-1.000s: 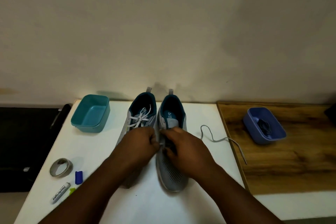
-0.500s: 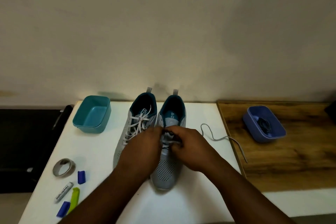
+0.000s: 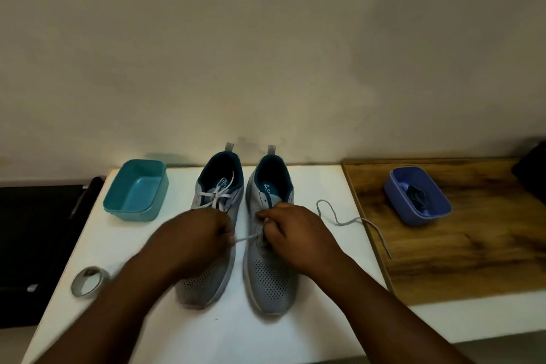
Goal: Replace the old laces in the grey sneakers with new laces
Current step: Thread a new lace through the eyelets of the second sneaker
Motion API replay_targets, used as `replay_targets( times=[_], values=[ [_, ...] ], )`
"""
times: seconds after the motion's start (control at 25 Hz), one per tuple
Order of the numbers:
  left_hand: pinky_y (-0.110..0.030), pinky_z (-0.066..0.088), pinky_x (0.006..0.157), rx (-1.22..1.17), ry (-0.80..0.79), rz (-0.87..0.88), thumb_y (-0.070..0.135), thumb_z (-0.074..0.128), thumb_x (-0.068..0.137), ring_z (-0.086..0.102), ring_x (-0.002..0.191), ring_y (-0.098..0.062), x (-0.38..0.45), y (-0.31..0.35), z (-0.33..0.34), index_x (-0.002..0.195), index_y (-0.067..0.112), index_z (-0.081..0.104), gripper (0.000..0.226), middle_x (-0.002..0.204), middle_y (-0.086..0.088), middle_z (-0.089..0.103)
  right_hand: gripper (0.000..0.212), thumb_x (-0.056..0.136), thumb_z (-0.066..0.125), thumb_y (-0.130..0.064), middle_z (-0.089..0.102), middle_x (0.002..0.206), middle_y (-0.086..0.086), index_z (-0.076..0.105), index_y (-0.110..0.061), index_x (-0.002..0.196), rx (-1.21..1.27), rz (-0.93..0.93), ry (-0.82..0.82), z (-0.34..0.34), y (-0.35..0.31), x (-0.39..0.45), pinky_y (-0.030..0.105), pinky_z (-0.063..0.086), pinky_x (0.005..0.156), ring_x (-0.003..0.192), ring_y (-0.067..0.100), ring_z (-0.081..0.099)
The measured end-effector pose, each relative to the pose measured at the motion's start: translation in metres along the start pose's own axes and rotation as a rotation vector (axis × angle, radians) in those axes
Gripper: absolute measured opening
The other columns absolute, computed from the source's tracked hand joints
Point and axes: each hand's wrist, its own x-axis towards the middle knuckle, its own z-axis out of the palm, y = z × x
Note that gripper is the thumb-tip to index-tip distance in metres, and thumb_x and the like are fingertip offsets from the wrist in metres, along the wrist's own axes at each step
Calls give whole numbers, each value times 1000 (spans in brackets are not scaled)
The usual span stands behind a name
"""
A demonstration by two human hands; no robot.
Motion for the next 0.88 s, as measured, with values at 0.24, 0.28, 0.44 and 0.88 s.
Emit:
replay_targets(
  times=[0.24,0.28,0.44,0.88],
  values=[
    [-42,48,87,258,112,-322,36,68,92,59,120,-27,-5,-64,-34,128,29,61,37,127,-3,63,43,101,46,-29,62,127,-4,58,-28,142,-9,-22,-103,-4,-1,-3,36,50,97,113,16,59],
    [-41,46,89,392,241,-186,43,63,94,59,119,-24,-7,-39,-23,122,41,59,29,127,5,62,45,100,50,-26,60,130,-4,56,-28,145,-7,-28,-118,-4,0,-4,35,49,100,116,17,58],
    [-36,54,88,28,338,196,31,52,100,66,102,-15,4,30,40,124,34,63,26,117,7,68,52,91,55,-15,63,130,-4,58,-32,141,58,-62,-130,-5,4,-7,37,49,102,119,17,59],
    [-30,49,71,214,132,-157,38,68,93,64,83,-13,-18,-30,-35,84,31,67,11,88,7,68,48,98,50,-13,65,131,-9,62,-32,140,38,-41,-89,-6,14,-3,26,47,100,117,12,59]
  ],
)
